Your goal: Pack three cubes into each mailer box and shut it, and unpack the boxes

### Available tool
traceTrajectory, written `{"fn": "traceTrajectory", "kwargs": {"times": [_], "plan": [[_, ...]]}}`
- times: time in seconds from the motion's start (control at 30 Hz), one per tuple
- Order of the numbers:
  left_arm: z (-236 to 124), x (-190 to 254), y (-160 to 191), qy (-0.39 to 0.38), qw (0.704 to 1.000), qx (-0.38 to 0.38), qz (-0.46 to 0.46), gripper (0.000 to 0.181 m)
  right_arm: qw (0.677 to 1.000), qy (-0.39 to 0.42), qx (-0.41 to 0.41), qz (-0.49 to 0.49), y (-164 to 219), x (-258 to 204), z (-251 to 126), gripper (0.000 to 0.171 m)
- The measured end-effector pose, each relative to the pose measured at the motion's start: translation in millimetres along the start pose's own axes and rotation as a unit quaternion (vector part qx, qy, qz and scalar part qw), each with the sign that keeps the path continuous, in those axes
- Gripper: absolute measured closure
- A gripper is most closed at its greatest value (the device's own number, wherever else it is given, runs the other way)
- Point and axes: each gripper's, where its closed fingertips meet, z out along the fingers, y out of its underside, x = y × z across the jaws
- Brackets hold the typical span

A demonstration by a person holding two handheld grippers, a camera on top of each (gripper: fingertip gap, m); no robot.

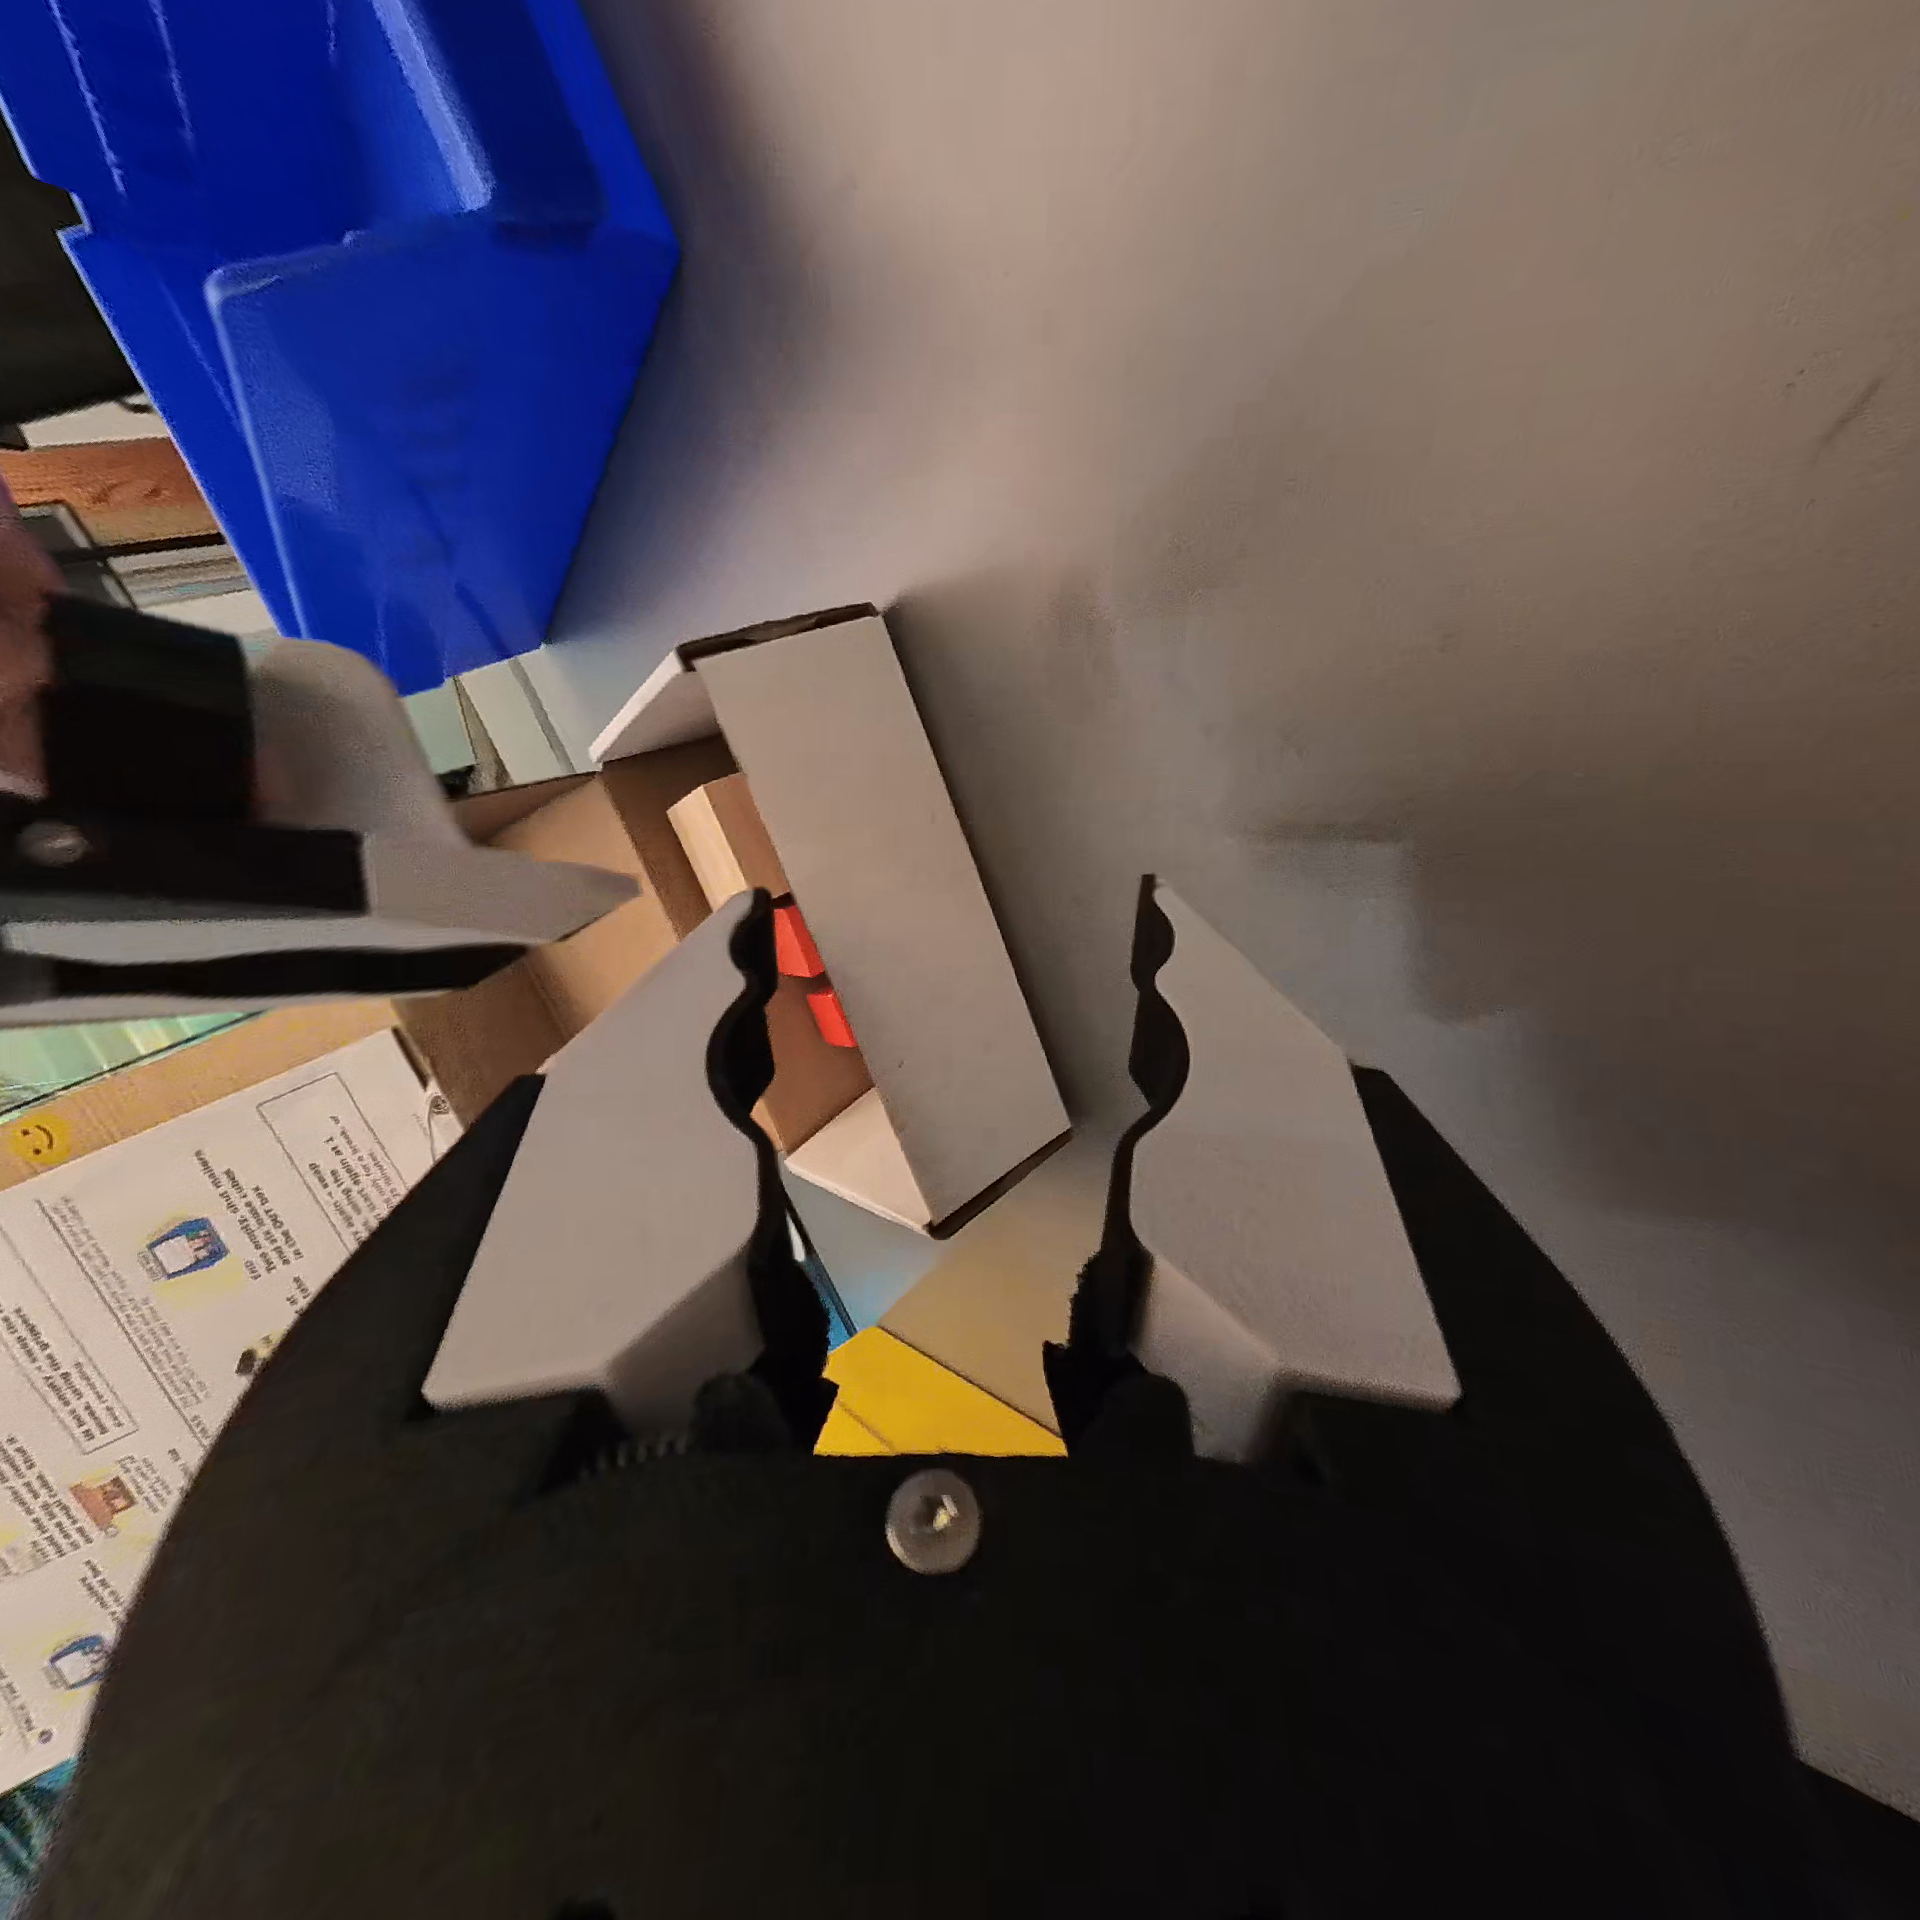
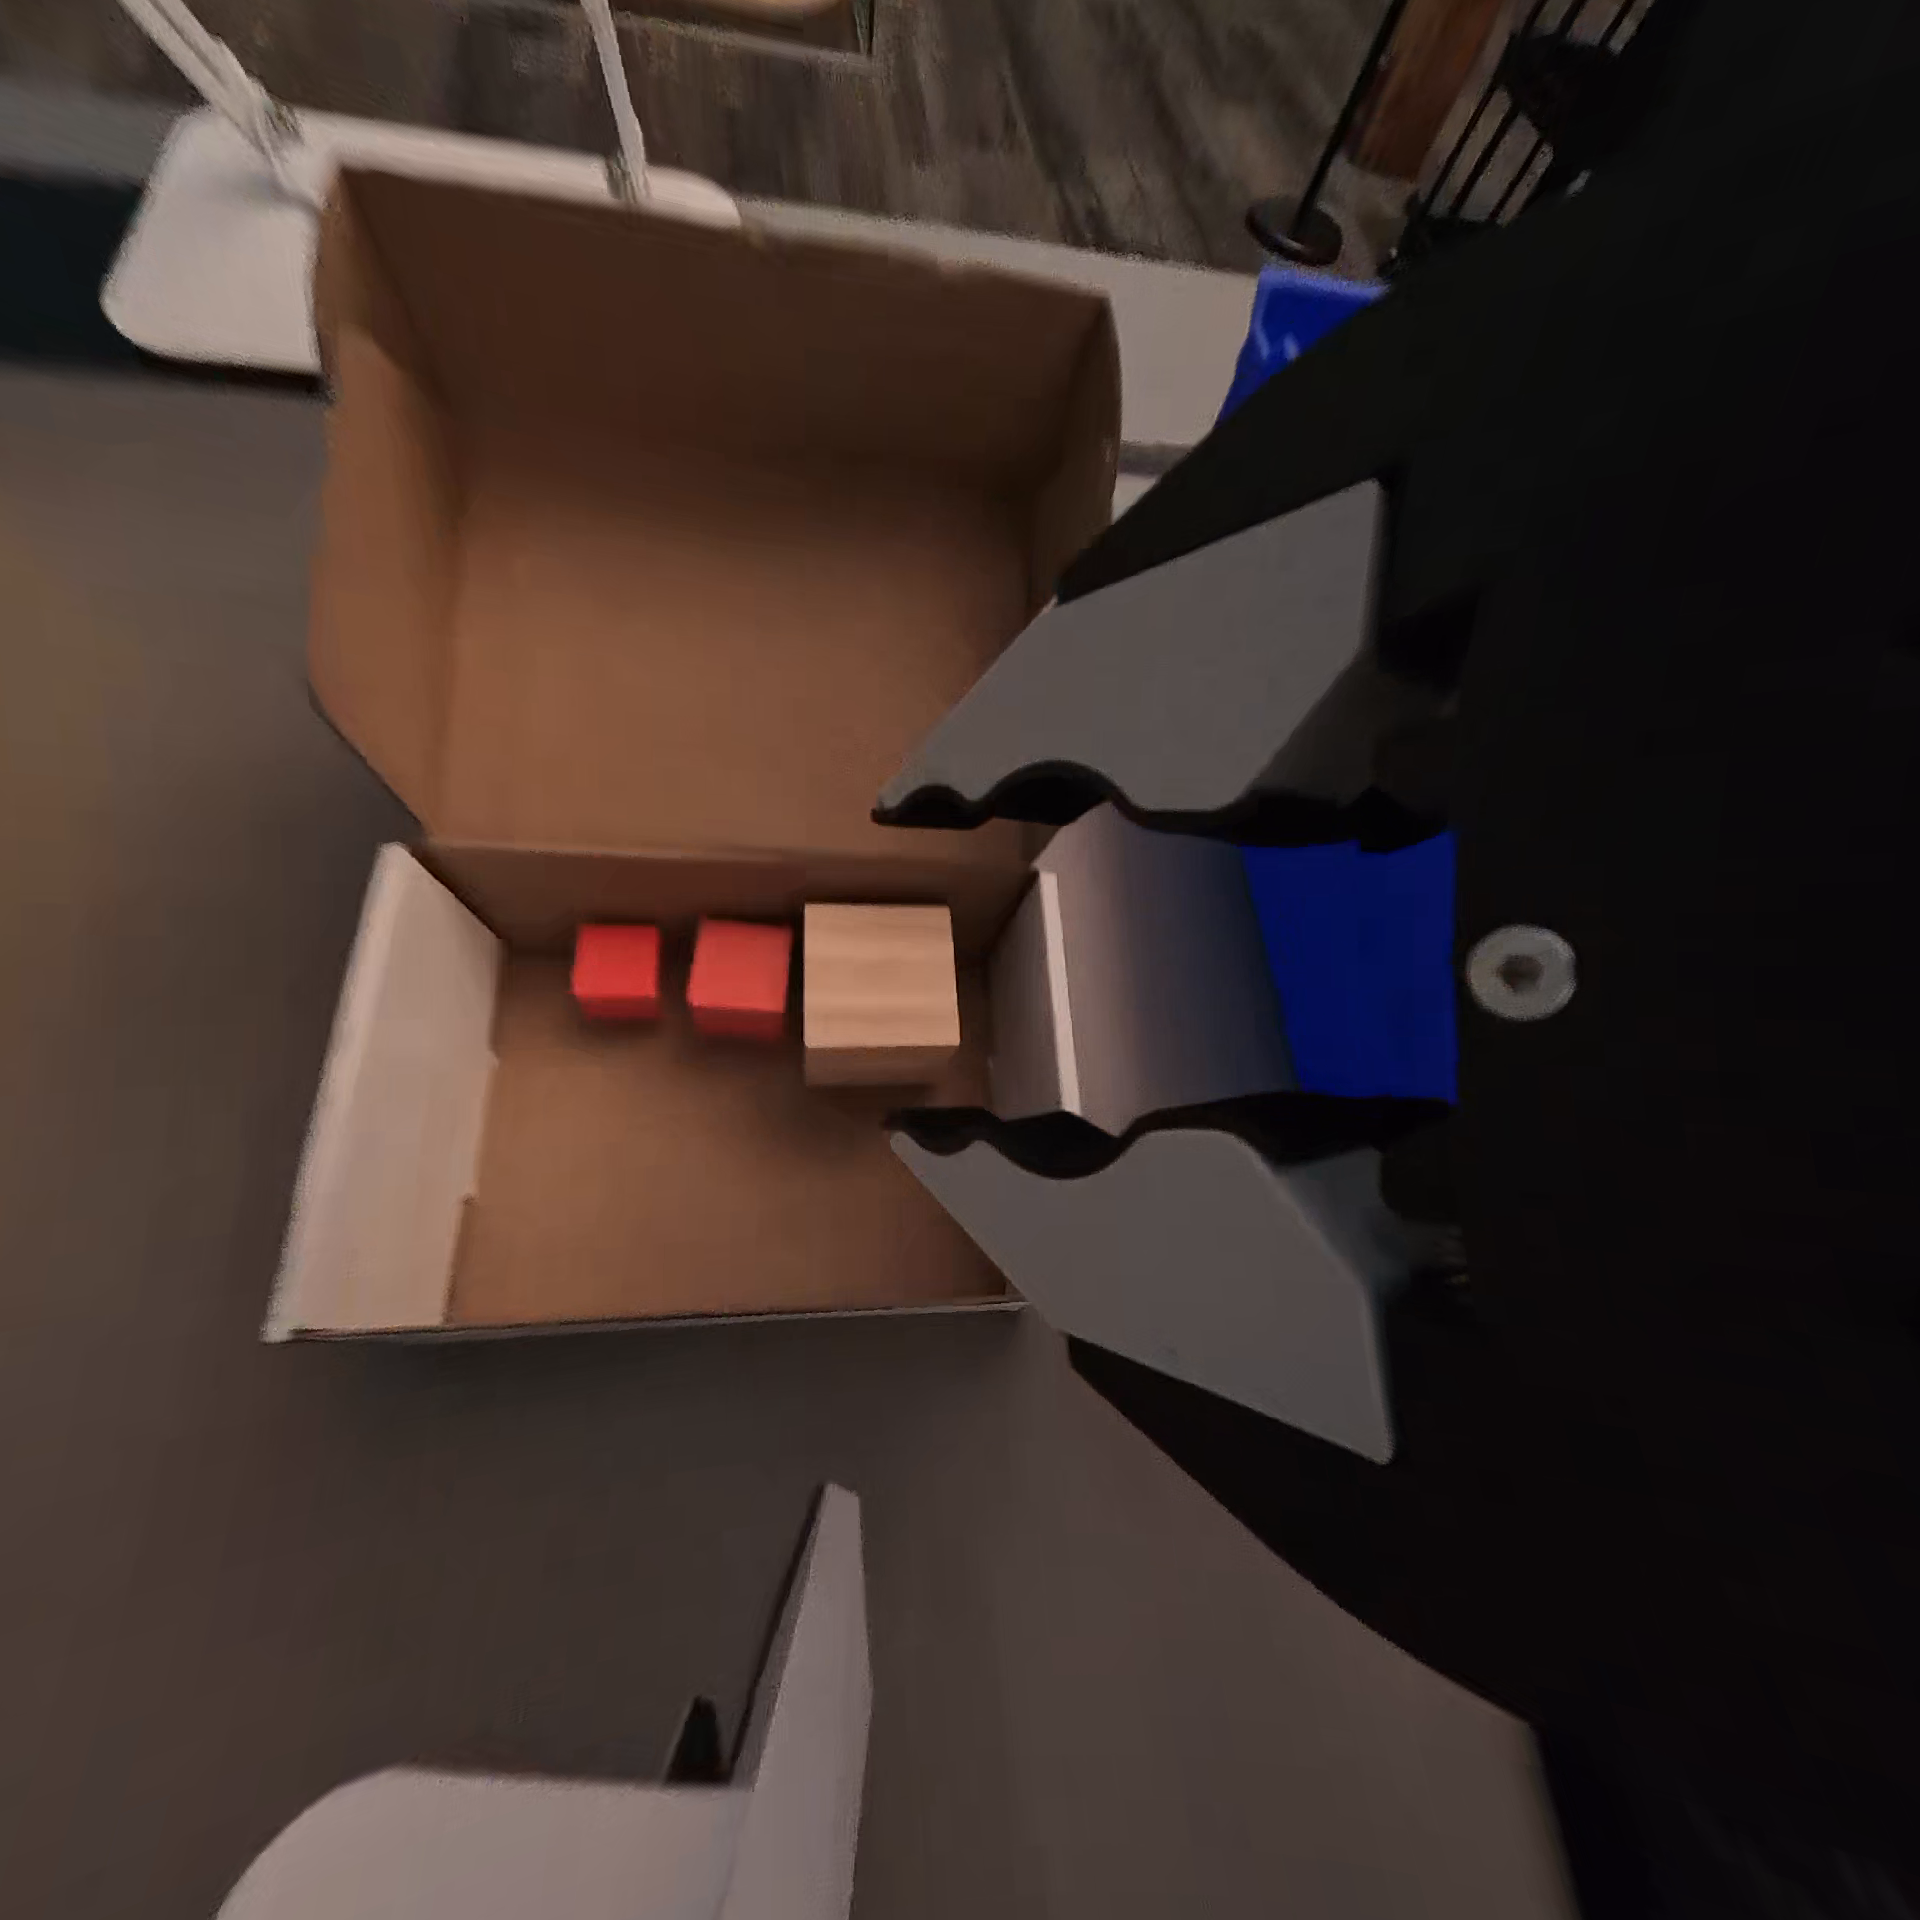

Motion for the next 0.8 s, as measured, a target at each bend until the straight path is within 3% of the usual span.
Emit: {"fn": "traceTrajectory", "kwargs": {"times": [0.33,0.5,0.6,0.7,0.8], "plan": [[2,2,1,0.007,1.0,0.0,-0.004,0.115,0.997,-0.034,-0.076,0.005,26,-9,46,0.116],[-1,-2,1,0.0,1.0,0.003,-0.005,0.114,0.995,-0.046,-0.093,0.007,29,-10,53,0.117],[-3,-3,-1,-0.002,1.0,0.008,-0.009,0.114,0.994,-0.062,-0.087,0.015,25,-11,51,0.131],[-1,-4,0,0.002,1.0,0.011,-0.018,0.114,0.992,-0.073,-0.101,0.024,26,-12,58,0.124],[0,-7,4,-0.003,1.0,0.004,-0.023,0.115,0.99,-0.075,-0.119,0.018,27,-13,63,0.127]]}}
